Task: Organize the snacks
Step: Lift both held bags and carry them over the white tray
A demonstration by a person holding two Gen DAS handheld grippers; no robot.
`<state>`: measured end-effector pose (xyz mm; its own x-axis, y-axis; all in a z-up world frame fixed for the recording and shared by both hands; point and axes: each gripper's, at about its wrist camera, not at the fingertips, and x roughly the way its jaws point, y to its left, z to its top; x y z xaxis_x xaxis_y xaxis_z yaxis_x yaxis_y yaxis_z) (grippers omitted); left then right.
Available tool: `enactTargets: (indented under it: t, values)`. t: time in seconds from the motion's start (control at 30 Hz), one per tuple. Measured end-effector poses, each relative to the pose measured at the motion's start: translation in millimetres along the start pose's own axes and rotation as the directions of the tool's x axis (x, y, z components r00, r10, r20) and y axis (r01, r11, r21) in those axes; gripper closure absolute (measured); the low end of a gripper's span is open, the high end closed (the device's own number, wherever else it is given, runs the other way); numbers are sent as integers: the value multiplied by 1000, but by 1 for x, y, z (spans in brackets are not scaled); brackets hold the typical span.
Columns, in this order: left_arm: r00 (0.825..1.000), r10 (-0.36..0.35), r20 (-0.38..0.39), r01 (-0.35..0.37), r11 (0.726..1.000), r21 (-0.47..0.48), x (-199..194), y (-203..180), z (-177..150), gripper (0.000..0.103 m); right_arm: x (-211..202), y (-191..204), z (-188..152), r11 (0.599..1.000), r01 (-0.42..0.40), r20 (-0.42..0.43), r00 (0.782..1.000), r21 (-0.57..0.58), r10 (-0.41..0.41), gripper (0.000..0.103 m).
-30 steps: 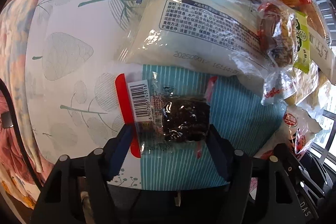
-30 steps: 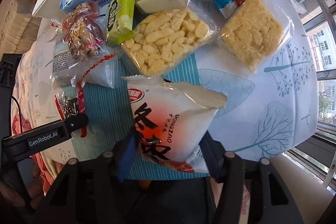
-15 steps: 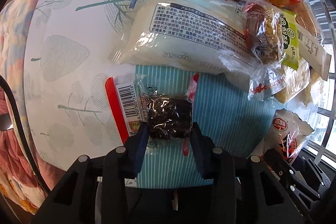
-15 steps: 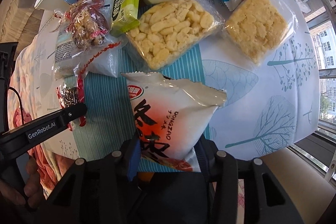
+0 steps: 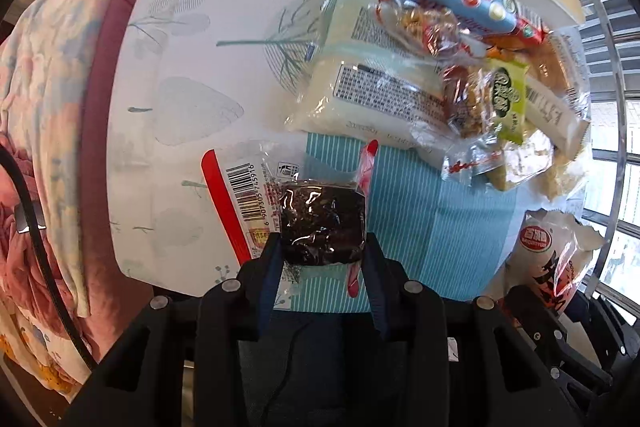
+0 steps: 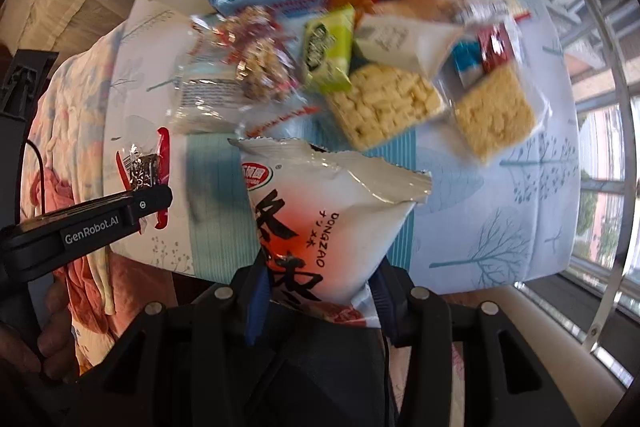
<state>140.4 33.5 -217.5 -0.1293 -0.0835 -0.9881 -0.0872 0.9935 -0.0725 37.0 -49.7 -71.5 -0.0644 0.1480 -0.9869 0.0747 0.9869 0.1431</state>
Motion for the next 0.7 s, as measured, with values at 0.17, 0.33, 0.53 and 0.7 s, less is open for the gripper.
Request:
enactTargets:
  t: [0.17,0.33,0.53,0.7]
  values:
    - [998,-4,64,3,1000,22,-35,-1,9,66,-15,11,14,999,-1,67,998,-40,3,58]
    - [992,-3,124,-1,999,37,-76,2,33,66,-36,9,27,998,-18,131,991,-56,25,58]
    - [981,-21,191,10,998,61,-114,-5,63,66,-72,-2,46,998,-29,206,978,-58,41,58]
    - [966,-44,257,24,997,79,-134,-9,91,66,-91,3,74,998,-37,275,960,-46,48,58]
